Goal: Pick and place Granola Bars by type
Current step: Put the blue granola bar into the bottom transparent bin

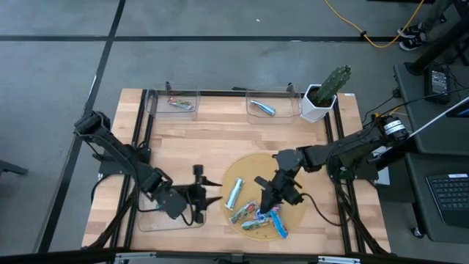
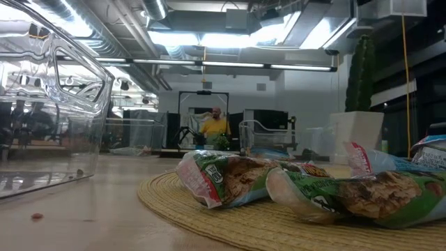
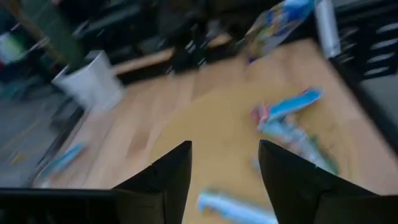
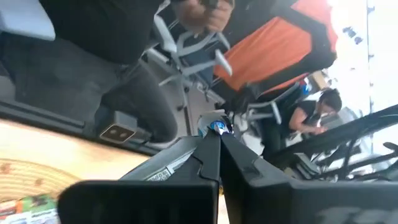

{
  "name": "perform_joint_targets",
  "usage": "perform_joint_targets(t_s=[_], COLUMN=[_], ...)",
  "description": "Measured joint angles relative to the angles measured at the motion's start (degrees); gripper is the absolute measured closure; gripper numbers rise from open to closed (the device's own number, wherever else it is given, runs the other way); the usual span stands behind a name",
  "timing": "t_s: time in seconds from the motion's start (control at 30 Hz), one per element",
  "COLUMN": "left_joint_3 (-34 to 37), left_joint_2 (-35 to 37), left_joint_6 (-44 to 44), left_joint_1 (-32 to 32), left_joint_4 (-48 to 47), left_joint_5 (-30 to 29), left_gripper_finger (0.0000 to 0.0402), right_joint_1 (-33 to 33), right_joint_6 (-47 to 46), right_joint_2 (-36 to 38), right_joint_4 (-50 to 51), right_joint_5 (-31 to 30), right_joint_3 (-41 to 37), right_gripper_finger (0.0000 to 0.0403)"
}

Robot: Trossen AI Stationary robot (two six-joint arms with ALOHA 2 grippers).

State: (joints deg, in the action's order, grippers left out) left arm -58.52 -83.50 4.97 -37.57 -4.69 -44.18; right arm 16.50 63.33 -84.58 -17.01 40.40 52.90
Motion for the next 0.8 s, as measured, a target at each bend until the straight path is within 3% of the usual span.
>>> perform_joint_targets(t_s=[0.23,0.43,0.8], left_joint_3=[0.0,-0.02,0.0], left_joint_2=[-4.75,-10.27,-16.41], left_joint_6=[-11.94,-13.47,-15.19], left_joint_1=[5.58,10.8,15.73], left_joint_4=[17.56,26.23,42.04], left_joint_5=[13.71,23.82,39.63], left_gripper_finger=[0.017,0.0133,0.0131], right_joint_1=[-0.27,-0.29,-1.44], right_joint_6=[-0.02,0.09,0.24], right_joint_2=[0.02,0.02,0.02], right_joint_4=[-0.72,-0.86,-0.79], right_joint_5=[1.29,1.27,0.65], right_joint_3=[0.0,0.0,0.02], right_gripper_finger=[0.0398,0.0398,0.0398])
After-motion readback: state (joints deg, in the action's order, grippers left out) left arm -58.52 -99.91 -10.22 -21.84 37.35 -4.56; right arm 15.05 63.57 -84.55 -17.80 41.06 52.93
